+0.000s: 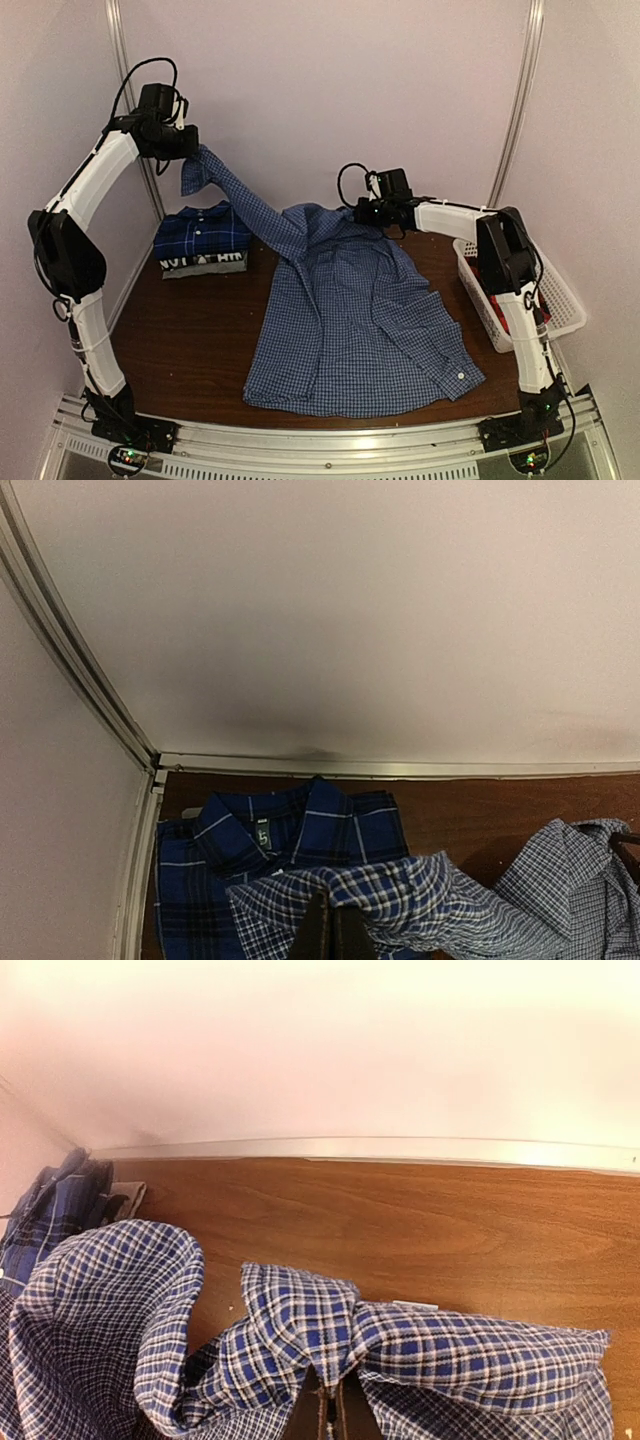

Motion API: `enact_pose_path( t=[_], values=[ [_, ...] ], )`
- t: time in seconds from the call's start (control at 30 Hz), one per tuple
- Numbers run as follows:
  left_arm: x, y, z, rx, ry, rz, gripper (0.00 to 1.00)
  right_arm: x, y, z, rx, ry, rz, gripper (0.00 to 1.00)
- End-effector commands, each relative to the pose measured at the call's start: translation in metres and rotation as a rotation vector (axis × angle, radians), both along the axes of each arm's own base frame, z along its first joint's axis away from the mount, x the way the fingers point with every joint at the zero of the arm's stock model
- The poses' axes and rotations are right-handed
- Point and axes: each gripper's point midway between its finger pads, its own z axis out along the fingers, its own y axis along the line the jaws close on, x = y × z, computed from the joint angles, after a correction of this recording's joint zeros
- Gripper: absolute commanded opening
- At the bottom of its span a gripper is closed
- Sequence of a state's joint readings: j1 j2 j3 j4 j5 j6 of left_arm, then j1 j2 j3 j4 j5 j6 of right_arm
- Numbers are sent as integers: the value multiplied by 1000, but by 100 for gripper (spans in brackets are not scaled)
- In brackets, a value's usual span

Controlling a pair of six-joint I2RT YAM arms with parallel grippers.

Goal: Fold and stack the long sleeve shirts
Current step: Flatten out the crumpled shirt at the center of the board.

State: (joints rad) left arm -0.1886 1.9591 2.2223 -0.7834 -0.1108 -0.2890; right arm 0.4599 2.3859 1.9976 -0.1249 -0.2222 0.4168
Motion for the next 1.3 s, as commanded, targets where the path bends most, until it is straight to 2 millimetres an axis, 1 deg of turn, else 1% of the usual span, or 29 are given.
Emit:
enact_pose_path(
  t=[0.0, 0.07, 0.2, 0.3, 0.33, 0.43, 0.53, 0.6, 0.63, 0.77, 0.8, 0.9, 0.93, 1.03, 1.07, 1.1, 1.13, 1.17, 1.2, 1.27],
  values=[
    [-10, 14, 11, 32, -21, 30, 0, 19, 15, 0, 101, -27, 72, 10],
    [-12, 15, 7, 39, -7, 36, 0, 22, 20, -2, 115, -25, 97, 24],
    [-12, 21, -4, 51, 18, 67, 0, 20, 20, 5, 109, -26, 119, 48],
    [-15, 35, -3, 60, 23, 150, 0, 14, 18, 17, 96, -39, 129, 61],
    [-17, 42, -2, 57, 24, 183, 0, 11, 17, 20, 87, -39, 132, 63],
    [-23, 61, 3, 48, 13, 258, 0, 4, 14, 27, 70, -31, 140, 67],
    [-27, 79, 8, 29, 5, 303, 0, -8, 11, 31, 63, -18, 146, 71],
    [-28, 88, 7, 18, 9, 320, 0, -16, 9, 28, 55, -2, 149, 72],
    [-28, 93, 7, 16, 10, 326, 0, -21, 7, 21, 43, 16, 150, 72],
    [-21, 104, 1, 12, 26, 322, 0, -38, 2, 9, 34, 55, 154, 72],
    [-18, 104, 0, 12, 29, 315, 0, -43, 0, 4, 32, 68, 155, 72],
    [-5, 91, -4, -5, 30, 235, 0, -59, -3, -8, 20, 101, 160, 72],
    [0, 86, -6, -11, 34, 211, 0, -64, -4, -9, 16, 108, 161, 72],
    [12, 83, -10, -12, 36, 188, 0, -80, -4, -11, 6, 124, 170, 72],
    [16, 82, -11, -10, 35, 182, 0, -88, -1, -11, 9, 131, 183, 72],
    [19, 80, -9, -14, 25, 175, 0, -98, 5, -8, 11, 129, 204, 71],
    [21, 79, -6, -20, 17, 169, 0, -109, 13, -9, 5, 133, 227, 71],
    [23, 76, -3, -31, 9, 155, 0, -123, 20, -14, -8, 144, 255, 71],
    [24, 73, -2, -44, 2, 143, 0, -140, 33, -15, -17, 150, 297, 71],
    [26, 70, 0, -61, -6, 129, 0, -172, 50, -17, -28, 162, 354, 71]
  ],
)
